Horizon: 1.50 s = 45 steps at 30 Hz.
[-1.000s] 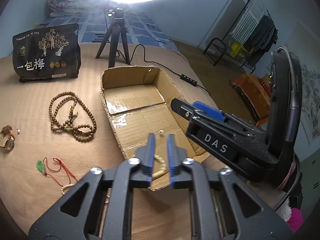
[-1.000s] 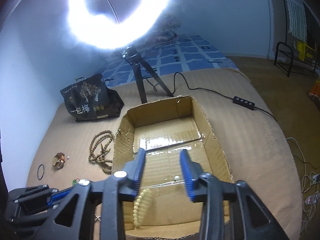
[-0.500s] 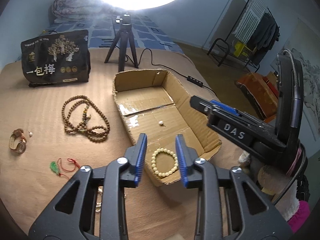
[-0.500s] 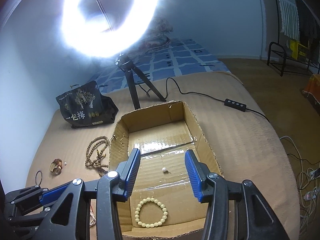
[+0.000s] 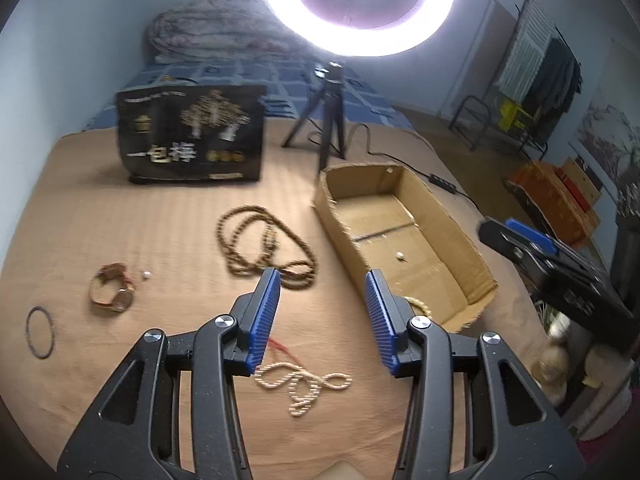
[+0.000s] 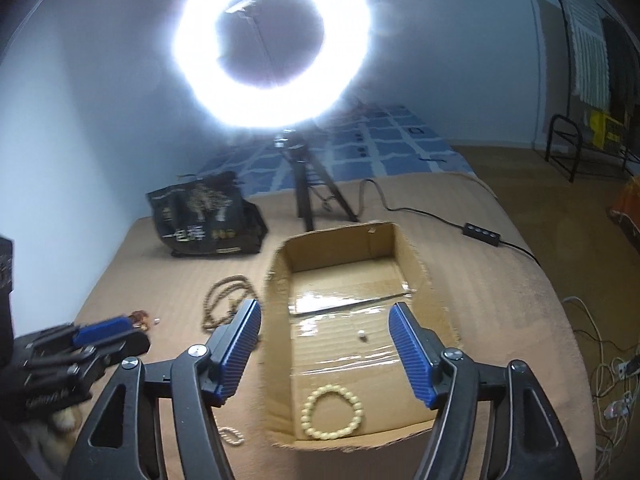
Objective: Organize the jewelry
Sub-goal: 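Grasp the green jade pendant with the left tool while the right tool approaches the pearl necklace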
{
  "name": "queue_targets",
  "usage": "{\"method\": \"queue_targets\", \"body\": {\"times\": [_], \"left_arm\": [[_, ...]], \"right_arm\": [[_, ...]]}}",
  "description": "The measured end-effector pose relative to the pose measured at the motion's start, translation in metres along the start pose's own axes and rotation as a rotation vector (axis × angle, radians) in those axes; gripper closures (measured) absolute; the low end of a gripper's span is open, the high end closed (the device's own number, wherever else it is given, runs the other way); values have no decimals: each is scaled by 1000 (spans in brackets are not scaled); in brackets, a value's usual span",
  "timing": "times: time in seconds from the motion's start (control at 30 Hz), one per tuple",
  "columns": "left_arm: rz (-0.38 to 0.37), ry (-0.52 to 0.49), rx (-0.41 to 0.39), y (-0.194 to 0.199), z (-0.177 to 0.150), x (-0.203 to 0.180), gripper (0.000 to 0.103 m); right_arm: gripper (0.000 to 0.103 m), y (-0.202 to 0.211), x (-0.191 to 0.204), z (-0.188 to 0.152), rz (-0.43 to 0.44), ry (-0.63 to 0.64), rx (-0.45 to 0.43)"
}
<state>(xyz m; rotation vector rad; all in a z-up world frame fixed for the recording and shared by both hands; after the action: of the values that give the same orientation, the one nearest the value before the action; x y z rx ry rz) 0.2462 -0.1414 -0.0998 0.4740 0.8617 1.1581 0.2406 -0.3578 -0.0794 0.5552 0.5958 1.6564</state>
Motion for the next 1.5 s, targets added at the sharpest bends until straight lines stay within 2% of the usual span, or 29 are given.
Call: {"method": "queue_targets", "body": {"times": [0.27,0.3,0.33,0.5,0.7,0.9,1.13,1.37,1.43,1.5], "left_arm": [[72,6,-8,11,0,52,57],[84,4,0,10,-1,60,54],[94,2,2,9,-3,64,52],[141,5,60,-4,-12,96,51],[146,48,124,-23,-25,120,51],[125,64,165,-39,-32,124,52],[106,10,203,-59,-40,113,52],[102,-18,226,-76,-45,115,52],[99,-19,235,-81,-47,118,57],[96,-27,238,-85,-49,119,57]], "right_arm": [[26,14,62,-10,94,118,-16],[26,14,70,-13,106,135,-10],[25,12,79,-17,119,153,-1],[25,1,108,-43,162,213,64],[25,-20,133,-69,196,286,144],[25,-40,152,-86,228,342,206],[23,-64,158,-104,248,354,278],[23,-82,155,-112,246,342,308],[23,-85,156,-114,245,349,313],[23,-87,158,-115,241,360,317]]}}
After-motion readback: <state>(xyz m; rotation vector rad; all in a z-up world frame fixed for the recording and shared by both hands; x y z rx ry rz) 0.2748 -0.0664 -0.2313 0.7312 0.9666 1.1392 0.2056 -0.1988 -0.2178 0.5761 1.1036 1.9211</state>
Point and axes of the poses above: each gripper's, at about its wrist camera, not at the fingertips, and y roughly against the way its jaws point, x to its left, z to its top, the point moved 4 cm from there along -y, roughly the way its jaws point, and after that the axes turned 10 degrees about y, right-handed, at the moved point
